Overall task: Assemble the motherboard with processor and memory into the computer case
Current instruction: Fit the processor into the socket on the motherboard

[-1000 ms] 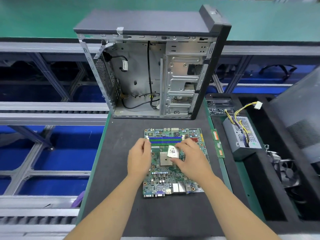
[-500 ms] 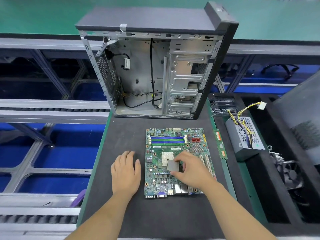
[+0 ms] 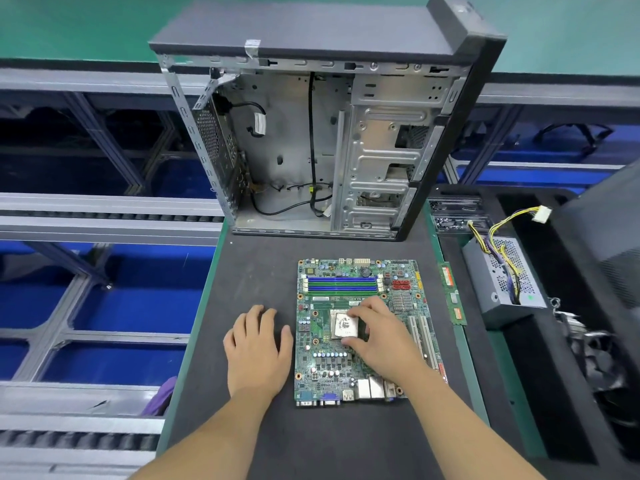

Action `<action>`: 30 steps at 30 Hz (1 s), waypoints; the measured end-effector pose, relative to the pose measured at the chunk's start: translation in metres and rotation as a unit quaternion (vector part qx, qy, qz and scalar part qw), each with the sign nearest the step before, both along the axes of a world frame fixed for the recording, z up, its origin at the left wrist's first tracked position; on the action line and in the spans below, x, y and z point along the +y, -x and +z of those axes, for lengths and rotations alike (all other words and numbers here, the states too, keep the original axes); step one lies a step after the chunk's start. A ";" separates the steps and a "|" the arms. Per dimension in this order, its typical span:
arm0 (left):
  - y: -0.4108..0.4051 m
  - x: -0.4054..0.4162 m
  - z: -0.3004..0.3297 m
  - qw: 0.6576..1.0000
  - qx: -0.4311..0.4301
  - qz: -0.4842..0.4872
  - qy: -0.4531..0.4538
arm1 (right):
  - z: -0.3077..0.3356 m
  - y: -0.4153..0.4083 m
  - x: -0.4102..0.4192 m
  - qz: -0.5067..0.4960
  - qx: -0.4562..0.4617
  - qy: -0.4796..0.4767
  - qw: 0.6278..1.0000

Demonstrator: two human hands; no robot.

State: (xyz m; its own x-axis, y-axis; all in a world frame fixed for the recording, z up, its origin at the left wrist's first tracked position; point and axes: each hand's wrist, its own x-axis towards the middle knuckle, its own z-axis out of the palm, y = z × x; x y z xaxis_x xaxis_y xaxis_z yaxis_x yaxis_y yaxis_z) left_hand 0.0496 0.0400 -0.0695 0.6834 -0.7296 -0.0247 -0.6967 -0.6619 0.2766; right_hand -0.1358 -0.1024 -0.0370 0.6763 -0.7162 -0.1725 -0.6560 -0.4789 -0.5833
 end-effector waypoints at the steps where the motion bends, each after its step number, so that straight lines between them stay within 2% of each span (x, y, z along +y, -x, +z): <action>1: -0.001 0.000 -0.001 1.000 -0.002 0.000 0.000 | 0.000 -0.001 0.001 -0.003 0.003 0.004 1.000; 13: -0.001 -0.001 -0.001 1.000 -0.013 -0.004 0.001 | -0.007 -0.009 -0.002 -0.002 0.022 0.041 0.999; 30: -0.001 -0.001 0.001 1.000 -0.013 -0.007 -0.014 | -0.007 -0.013 -0.008 0.011 0.054 0.030 0.998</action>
